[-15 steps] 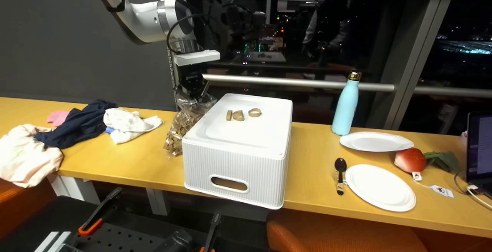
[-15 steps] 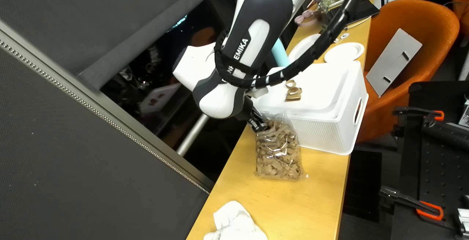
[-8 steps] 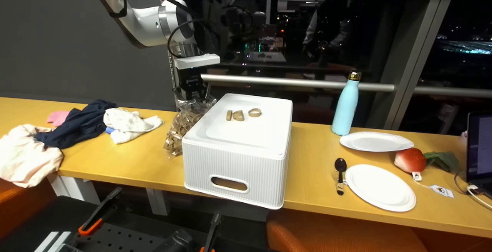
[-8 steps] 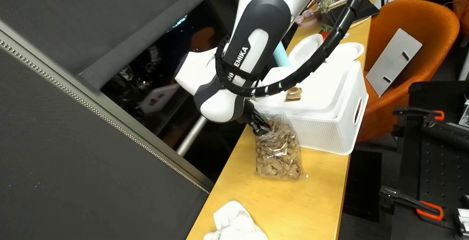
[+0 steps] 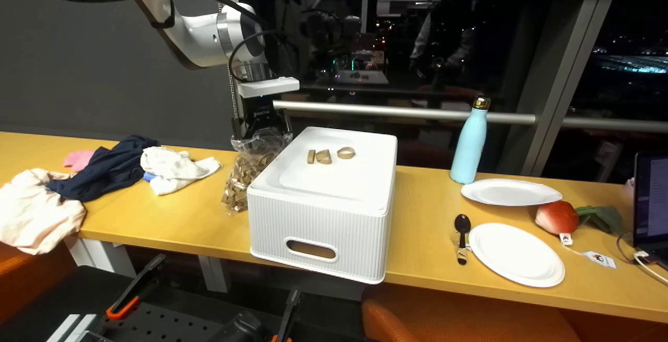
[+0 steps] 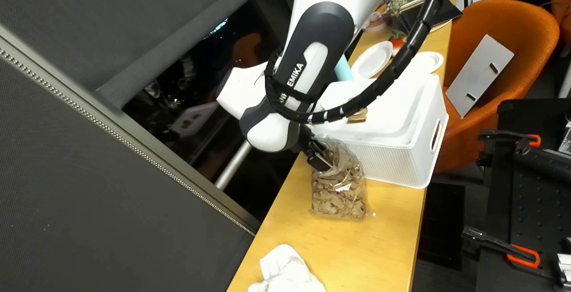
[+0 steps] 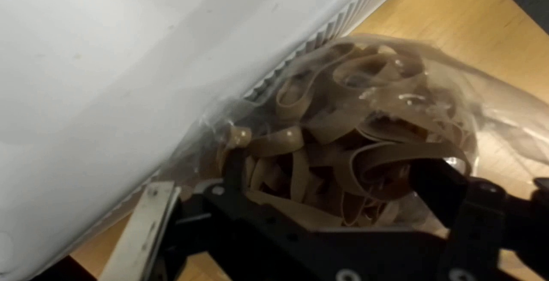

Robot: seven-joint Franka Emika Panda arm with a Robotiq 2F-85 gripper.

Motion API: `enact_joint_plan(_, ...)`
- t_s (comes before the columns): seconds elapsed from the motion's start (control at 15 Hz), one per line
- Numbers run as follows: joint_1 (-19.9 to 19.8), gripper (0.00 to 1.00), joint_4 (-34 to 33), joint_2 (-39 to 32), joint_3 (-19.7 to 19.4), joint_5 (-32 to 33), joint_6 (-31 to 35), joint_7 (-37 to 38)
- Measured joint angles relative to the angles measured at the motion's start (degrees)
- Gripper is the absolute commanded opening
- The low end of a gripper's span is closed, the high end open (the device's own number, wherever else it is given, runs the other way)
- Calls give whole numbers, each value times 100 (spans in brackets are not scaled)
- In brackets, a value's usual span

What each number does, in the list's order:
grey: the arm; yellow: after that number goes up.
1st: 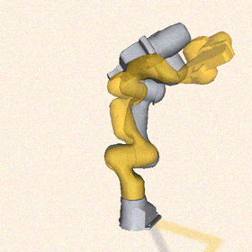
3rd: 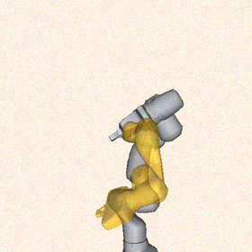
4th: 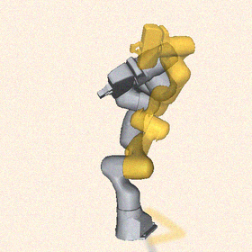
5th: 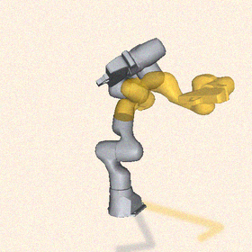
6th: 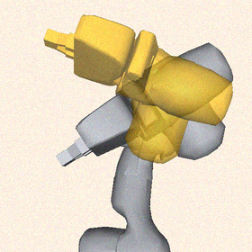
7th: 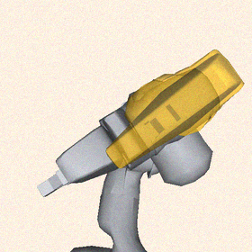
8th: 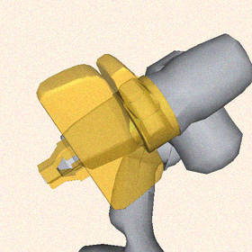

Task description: Put some of the contents of the plastic bag onto the white basket

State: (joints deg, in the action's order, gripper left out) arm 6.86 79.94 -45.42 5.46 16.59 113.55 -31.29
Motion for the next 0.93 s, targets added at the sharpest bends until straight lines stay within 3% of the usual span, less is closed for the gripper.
enact_joint_plan(0.4, 0, 100, -264, -323, 0, -1, 0, -9)
enact_joint_plan(0.47, -2, 93, -301, -356, 0, -2, 0, -9)
enact_joint_plan(0.53, -3, 72, -334, -386, 0, -2, 0, -9)
enact_joint_plan(0.67, -11, 68, -392, -436, 0, -5, 0, -9)
enact_joint_plan(0.93, -18, 37, -461, -478, 0, -6, -7, -4)
